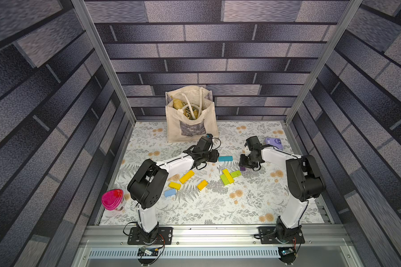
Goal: Assemble the letter p with building blocks
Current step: Assemble the building block at the center of the board.
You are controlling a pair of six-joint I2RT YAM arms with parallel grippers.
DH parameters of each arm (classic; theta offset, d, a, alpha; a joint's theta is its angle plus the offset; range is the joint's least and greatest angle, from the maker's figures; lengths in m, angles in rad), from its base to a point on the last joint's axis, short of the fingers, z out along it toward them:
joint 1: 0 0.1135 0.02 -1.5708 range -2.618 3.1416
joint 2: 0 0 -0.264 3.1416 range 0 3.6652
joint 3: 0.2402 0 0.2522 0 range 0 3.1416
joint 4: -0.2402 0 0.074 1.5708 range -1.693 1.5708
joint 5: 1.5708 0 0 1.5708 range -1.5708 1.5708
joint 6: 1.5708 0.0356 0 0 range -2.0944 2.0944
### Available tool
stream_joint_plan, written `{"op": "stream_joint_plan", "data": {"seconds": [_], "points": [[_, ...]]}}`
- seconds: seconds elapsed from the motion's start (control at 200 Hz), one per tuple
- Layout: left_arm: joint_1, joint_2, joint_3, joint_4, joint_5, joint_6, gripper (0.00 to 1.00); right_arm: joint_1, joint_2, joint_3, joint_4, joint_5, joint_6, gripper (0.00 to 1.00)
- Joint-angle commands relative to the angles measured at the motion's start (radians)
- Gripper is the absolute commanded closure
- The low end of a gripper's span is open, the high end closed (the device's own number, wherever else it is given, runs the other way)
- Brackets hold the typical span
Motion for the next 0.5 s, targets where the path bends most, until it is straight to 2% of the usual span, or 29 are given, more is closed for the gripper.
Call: {"op": "stream_joint_plan", "data": {"seconds": [0.0,0.496], "points": [[0.002,0.024,0.013,0.007,0.013,-0.014,0.51,0.023,0.013,-0.011,-0.019,0.021,0.005,0.98],[0.006,0.039,-0.006,0.029,0.027,-0.032,0.49,0.111,0.019,0.023,-0.068,0.066,0.028,0.91]]}}
